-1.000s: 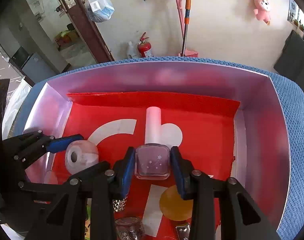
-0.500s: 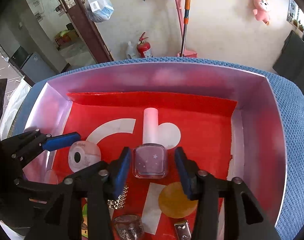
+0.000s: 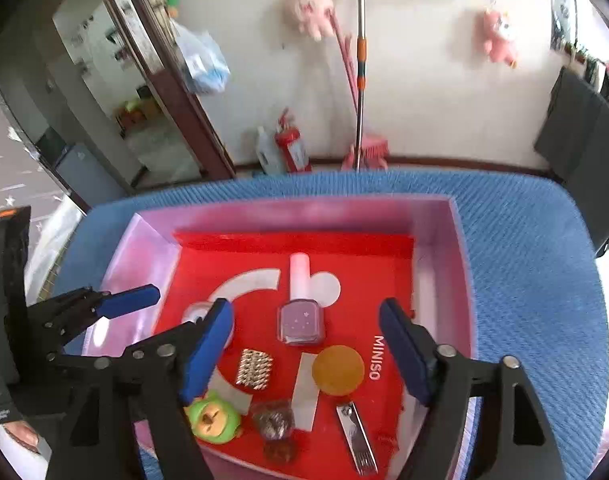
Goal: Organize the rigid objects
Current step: 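Withdraw both open tools from the box back toward the table items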
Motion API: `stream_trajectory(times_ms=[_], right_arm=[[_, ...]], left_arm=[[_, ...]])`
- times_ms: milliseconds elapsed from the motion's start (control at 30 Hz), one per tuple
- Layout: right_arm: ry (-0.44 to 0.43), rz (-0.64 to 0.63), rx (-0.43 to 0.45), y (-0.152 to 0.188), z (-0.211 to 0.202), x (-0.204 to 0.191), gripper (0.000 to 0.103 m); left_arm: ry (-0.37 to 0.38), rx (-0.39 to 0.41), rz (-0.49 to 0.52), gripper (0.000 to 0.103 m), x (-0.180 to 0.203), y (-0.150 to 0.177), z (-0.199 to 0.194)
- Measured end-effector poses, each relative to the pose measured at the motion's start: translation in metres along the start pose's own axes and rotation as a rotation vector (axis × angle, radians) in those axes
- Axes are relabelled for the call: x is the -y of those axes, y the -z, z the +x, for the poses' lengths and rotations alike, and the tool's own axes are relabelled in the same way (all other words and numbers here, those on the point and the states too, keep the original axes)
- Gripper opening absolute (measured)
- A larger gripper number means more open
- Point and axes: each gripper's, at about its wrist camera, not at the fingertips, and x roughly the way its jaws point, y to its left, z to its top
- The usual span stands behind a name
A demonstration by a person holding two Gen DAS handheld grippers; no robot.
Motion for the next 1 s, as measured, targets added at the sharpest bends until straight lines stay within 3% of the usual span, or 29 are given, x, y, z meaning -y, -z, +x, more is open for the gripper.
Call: stream_trajectory(times_ms=[267,367,633,767,1000], right_arm=[[0.036,-0.083,0.181,0.014,-0.092,-0.020,0.102],[0.052,-0.127,0.259,0.031,-0.127,-0.031,0.103],[0.092,-0.211,0.420,0.092,-0.190,-0.059,0.103],[0.126,-0.250,0.497,0.128,-0.211,-0.072,0.103],[0.112,-0.229,0.522,0.187,-0.219,-0.073,0.103]], left_arm=[[0.008,0.202,0.000,0.079,0.011,0.023,-0.078],[0.012,0.279,0.015,0.090,0.019,0.038,-0.106],[-0.027,0.479,0.066,0.099,0.045,0.091,-0.163],[-0.026,0.523,0.054,0.101,0.050,0.116,-0.175],[-0.041,0.541,0.062,0.102,0.059,0.161,-0.169]])
